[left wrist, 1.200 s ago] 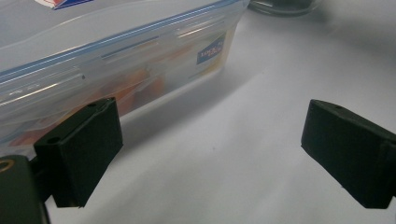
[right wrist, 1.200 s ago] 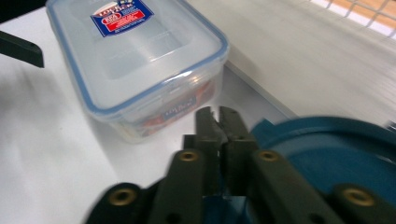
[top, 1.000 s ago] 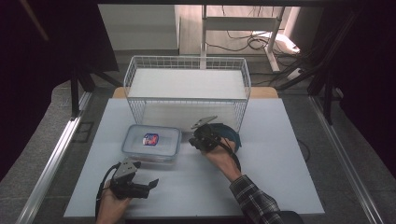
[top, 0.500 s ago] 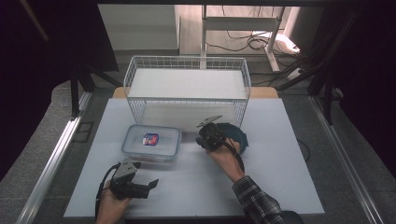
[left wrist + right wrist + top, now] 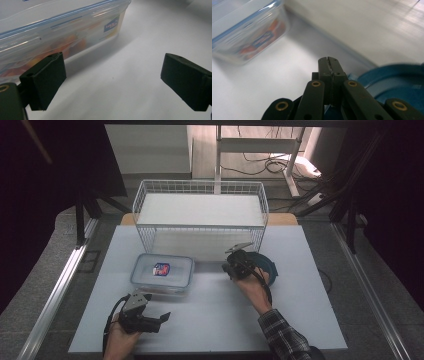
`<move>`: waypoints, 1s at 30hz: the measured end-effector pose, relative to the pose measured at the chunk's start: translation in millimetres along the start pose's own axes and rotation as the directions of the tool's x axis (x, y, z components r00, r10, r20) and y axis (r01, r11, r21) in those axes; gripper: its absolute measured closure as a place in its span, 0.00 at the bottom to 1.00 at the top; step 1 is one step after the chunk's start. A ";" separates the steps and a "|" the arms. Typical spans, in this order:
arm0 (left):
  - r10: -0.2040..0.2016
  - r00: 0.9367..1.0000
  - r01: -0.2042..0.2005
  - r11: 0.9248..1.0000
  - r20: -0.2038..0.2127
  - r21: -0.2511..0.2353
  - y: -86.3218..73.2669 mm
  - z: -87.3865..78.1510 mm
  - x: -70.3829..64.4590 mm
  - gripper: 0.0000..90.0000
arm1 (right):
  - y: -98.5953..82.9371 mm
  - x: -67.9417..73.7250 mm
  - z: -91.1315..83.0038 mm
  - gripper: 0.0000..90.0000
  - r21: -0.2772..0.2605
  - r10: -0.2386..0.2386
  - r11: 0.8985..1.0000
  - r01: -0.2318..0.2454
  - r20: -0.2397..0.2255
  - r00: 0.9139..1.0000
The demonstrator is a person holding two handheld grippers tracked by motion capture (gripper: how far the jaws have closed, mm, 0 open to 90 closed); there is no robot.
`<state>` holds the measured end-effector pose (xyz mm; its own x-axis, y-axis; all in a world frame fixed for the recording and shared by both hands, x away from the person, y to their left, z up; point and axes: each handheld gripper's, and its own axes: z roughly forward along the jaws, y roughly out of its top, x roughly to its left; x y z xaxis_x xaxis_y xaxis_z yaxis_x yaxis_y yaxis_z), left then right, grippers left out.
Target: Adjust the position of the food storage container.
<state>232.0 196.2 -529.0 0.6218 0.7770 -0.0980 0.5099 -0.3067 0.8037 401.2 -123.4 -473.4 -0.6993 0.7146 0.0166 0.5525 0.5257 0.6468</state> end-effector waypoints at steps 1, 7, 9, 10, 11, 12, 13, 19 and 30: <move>0.000 1.000 0.000 1.000 0.000 -0.001 -0.1 -0.1 0.2 0.06 | 1.9 -1.3 2.3 1.00 0.005 0.001 1.000 -0.001 0.000 1.000; -0.010 1.000 0.010 1.000 0.004 0.002 -0.6 0.5 0.9 0.07 | 6.8 -5.4 7.2 1.00 0.013 0.022 1.000 -0.022 0.004 1.000; -0.003 1.000 0.003 1.000 0.001 0.004 -0.3 0.3 0.2 0.06 | 8.0 -7.4 6.8 1.00 0.008 0.030 1.000 -0.030 0.011 1.000; -0.004 1.000 0.004 1.000 0.003 0.004 -0.2 0.6 0.1 0.07 | 8.7 -8.5 7.1 1.00 0.006 0.035 0.999 -0.035 0.012 0.999; -0.006 1.000 0.006 1.000 0.004 0.005 -0.2 0.9 0.3 0.07 | 9.3 -8.6 6.8 1.00 0.006 0.036 0.999 -0.036 0.035 0.999; -0.007 1.000 0.007 1.000 0.004 0.007 -0.4 1.2 0.3 0.07 | 10.7 -15.0 5.4 1.00 0.004 0.034 0.999 -0.034 0.074 0.997; -0.007 1.000 0.007 1.000 0.003 0.008 -0.4 1.4 0.4 0.07 | 11.3 -18.9 4.2 1.00 0.007 0.056 0.998 -0.057 0.042 0.998; -0.013 1.000 0.013 1.000 0.004 0.007 -0.6 1.4 0.9 0.07 | 11.2 -15.6 -2.1 1.00 0.023 0.029 0.999 -0.029 0.038 0.999; -0.011 1.000 0.011 1.000 0.005 0.005 -0.6 1.3 0.8 0.07 | -0.2 -12.9 -16.3 1.00 0.036 0.034 0.999 -0.035 0.019 0.999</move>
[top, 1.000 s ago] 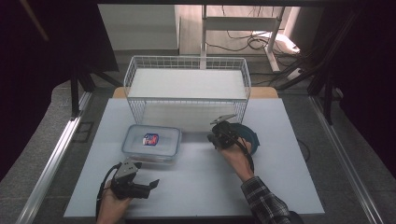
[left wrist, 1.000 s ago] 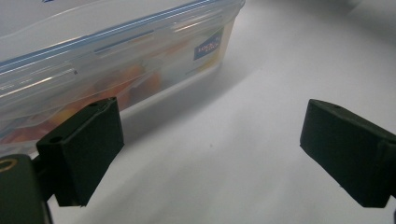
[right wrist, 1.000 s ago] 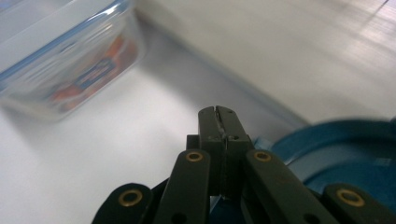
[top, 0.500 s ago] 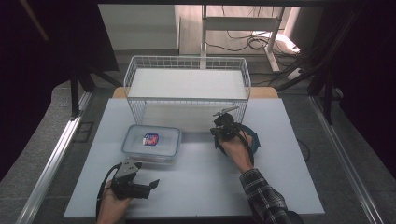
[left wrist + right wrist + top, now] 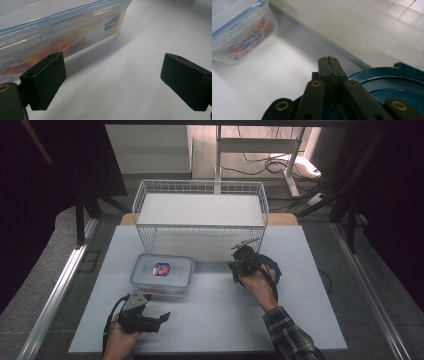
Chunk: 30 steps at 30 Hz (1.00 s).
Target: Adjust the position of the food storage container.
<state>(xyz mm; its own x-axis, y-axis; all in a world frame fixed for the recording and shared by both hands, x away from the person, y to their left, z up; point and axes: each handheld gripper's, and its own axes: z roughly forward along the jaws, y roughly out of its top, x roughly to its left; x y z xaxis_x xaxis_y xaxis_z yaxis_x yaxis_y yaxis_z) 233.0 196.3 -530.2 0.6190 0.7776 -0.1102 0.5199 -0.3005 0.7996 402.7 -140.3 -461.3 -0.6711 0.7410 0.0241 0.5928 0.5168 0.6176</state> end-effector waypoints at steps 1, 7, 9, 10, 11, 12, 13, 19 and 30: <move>0.002 1.000 -0.002 1.000 0.001 0.003 0.1 0.2 -0.3 0.07 | -0.1 0.2 -0.1 1.00 0.003 -0.005 1.000 0.005 0.004 1.000; 0.004 1.000 -0.004 1.000 -0.002 0.003 0.1 -0.2 -0.5 0.07 | 2.5 8.4 13.1 1.00 0.065 -0.051 0.997 0.047 0.064 0.997; 0.000 1.000 0.000 1.000 -0.001 0.000 -0.1 -0.4 0.4 0.07 | 0.8 5.1 10.8 1.00 0.067 -0.027 0.997 0.024 0.038 0.999; -0.001 1.000 0.001 1.000 0.001 0.001 -0.2 -0.4 0.9 0.07 | -0.3 3.9 9.7 1.00 0.068 -0.022 0.998 0.020 0.031 0.999; -0.003 1.000 0.003 1.000 0.002 0.001 -0.2 -0.4 1.1 0.07 | -4.1 2.1 6.1 1.00 0.071 -0.015 0.997 0.013 0.022 1.000; -0.003 1.000 0.003 1.000 0.003 0.001 -0.2 -0.4 0.8 0.07 | -4.1 2.1 6.1 1.00 0.071 -0.015 0.997 0.013 0.022 1.000; 0.000 1.000 0.000 1.000 0.001 -0.001 -0.1 -0.3 0.2 0.07 | -6.3 0.7 4.0 1.00 0.074 -0.008 0.997 0.006 0.016 1.000; 0.005 1.000 -0.005 1.000 0.001 0.003 0.2 0.2 -0.6 0.07 | -30.4 -9.1 -8.0 1.00 0.088 0.015 0.996 -0.017 0.025 1.000; 0.002 1.000 -0.002 1.000 0.004 0.009 0.9 2.9 -0.5 0.07 | -78.2 -41.4 -49.3 1.00 0.060 0.082 0.994 -0.088 0.098 0.992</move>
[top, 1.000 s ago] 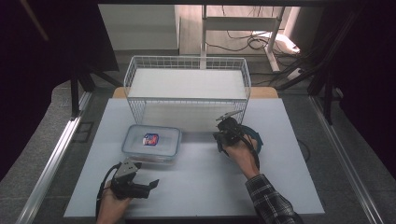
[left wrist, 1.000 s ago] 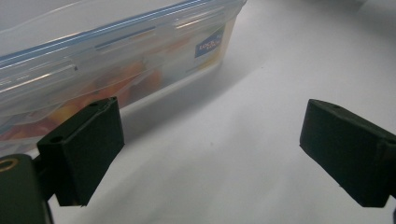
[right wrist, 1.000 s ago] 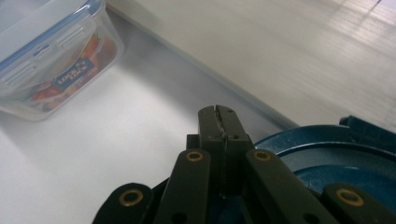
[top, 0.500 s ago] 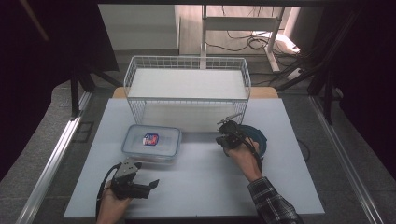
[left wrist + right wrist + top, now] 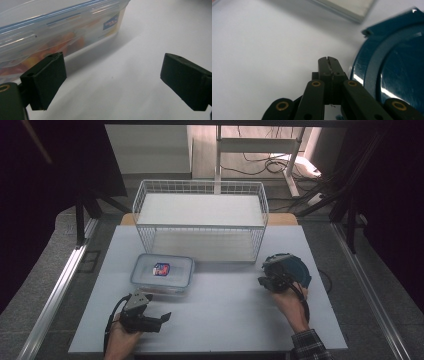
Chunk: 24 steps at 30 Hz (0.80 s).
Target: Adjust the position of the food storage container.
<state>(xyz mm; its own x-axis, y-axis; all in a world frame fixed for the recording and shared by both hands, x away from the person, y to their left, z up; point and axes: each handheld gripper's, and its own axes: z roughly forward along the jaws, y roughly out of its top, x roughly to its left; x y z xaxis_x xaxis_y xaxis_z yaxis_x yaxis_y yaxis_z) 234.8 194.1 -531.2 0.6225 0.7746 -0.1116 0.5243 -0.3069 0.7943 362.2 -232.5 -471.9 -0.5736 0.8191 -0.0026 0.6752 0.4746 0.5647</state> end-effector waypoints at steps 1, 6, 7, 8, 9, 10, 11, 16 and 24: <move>0.001 1.000 -0.001 1.000 0.000 0.000 0.2 0.0 -0.1 0.07 | -4.2 -4.0 -3.0 1.00 0.000 0.008 1.000 -0.008 0.004 1.000; -0.011 1.000 0.011 1.000 0.012 0.002 2.2 0.5 0.5 0.07 | -26.3 -25.4 -8.3 1.00 0.023 0.044 0.999 -0.045 0.055 0.998; -0.012 1.000 0.012 1.000 0.011 0.005 3.5 -0.1 1.0 0.08 | -27.9 -25.8 -8.6 1.00 0.019 0.035 0.999 -0.036 0.055 0.998; -0.018 1.000 0.018 1.000 0.017 0.005 5.1 -1.4 1.3 0.08 | -29.1 -25.5 -9.9 1.00 0.011 0.033 0.999 -0.034 0.058 0.998; -0.029 0.999 0.029 1.000 0.025 0.002 7.0 -3.3 1.7 0.08 | -29.2 -24.6 -11.8 1.00 -0.006 0.030 1.000 -0.030 0.058 0.998; -0.031 0.999 0.031 1.000 0.028 -0.003 9.2 -6.0 2.1 0.08 | -28.8 -23.3 -14.4 0.99 -0.030 0.026 0.999 -0.025 0.050 0.998; -0.028 0.999 0.028 1.000 0.020 -0.013 11.4 -9.4 2.3 0.07 | -28.5 -22.3 -16.8 0.99 -0.056 0.023 0.998 -0.021 0.037 0.999; -0.044 0.998 0.041 0.996 -0.035 -0.075 21.3 -36.8 17.3 0.13 | -30.8 -13.7 -24.9 0.99 -0.135 0.008 0.991 -0.007 0.010 1.000; -0.156 0.958 0.129 0.984 -0.240 -0.124 17.2 -68.0 82.5 0.77 | -30.8 -3.6 -27.8 0.98 -0.194 -0.004 0.981 0.001 -0.015 1.000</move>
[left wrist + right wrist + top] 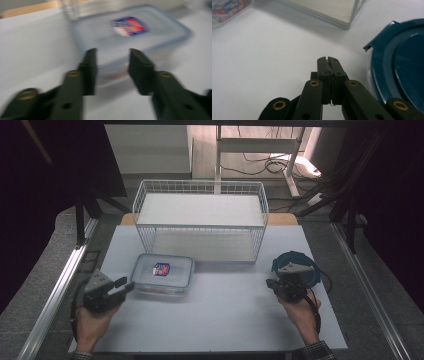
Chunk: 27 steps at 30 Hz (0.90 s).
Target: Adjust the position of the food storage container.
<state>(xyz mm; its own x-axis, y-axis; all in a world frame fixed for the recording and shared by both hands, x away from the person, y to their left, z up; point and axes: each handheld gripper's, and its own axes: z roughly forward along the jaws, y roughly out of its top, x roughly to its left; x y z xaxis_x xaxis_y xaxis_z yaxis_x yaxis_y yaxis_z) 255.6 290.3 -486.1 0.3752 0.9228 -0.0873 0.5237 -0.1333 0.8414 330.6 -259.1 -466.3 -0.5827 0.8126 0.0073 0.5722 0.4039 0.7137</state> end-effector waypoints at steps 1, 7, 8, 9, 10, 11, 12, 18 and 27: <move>-0.016 0.999 0.016 1.000 -0.027 0.006 0.2 1.5 9.2 0.89 | 0.8 3.2 0.3 0.98 -0.009 -0.005 1.000 0.005 -0.008 1.000; -0.083 0.994 0.089 0.992 -0.075 0.087 -5.3 31.6 41.2 1.00 | 1.8 14.8 5.9 0.96 -0.013 -0.047 0.999 0.046 -0.039 0.998; -0.076 0.994 0.085 0.991 -0.077 0.107 -6.3 38.4 41.7 1.00 | 1.8 14.8 5.9 0.96 -0.013 -0.047 0.999 0.046 -0.039 0.998; -0.070 0.995 0.078 0.989 -0.066 0.128 -6.9 44.7 41.6 1.00 | 1.5 18.4 9.1 0.96 -0.008 -0.060 0.998 0.060 -0.050 0.997; -0.063 0.997 0.070 0.987 -0.052 0.147 -7.1 50.5 40.4 1.00 | 1.5 18.4 9.1 0.96 -0.008 -0.060 0.998 0.060 -0.050 0.997; -0.052 0.998 0.058 0.985 -0.041 0.162 -6.9 55.2 38.4 1.00 | 1.2 20.8 12.0 0.96 -0.002 -0.065 0.998 0.065 -0.061 0.996; -0.053 0.998 0.057 0.984 -0.025 0.167 -6.6 58.0 36.3 1.00 | 1.2 20.8 12.0 0.96 -0.002 -0.065 0.998 0.065 -0.061 0.996; -0.023 0.999 0.013 0.981 0.049 0.196 -2.2 68.1 12.3 1.00 | 1.6 22.9 15.6 0.96 0.002 -0.067 0.998 0.067 -0.075 0.995; 0.059 0.987 -0.089 0.976 0.151 0.201 9.2 86.8 -32.4 1.00 | 9.5 28.6 25.4 0.96 -0.010 -0.071 0.997 0.070 -0.101 0.992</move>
<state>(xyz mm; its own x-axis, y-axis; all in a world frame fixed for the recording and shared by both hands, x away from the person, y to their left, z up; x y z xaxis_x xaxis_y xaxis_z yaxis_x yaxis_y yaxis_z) 314.6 227.8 -521.9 0.5167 0.8481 -0.1173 0.6314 -0.2849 0.7212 334.0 -221.3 -477.1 -0.6771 0.7354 0.0271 0.5241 0.4560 0.7193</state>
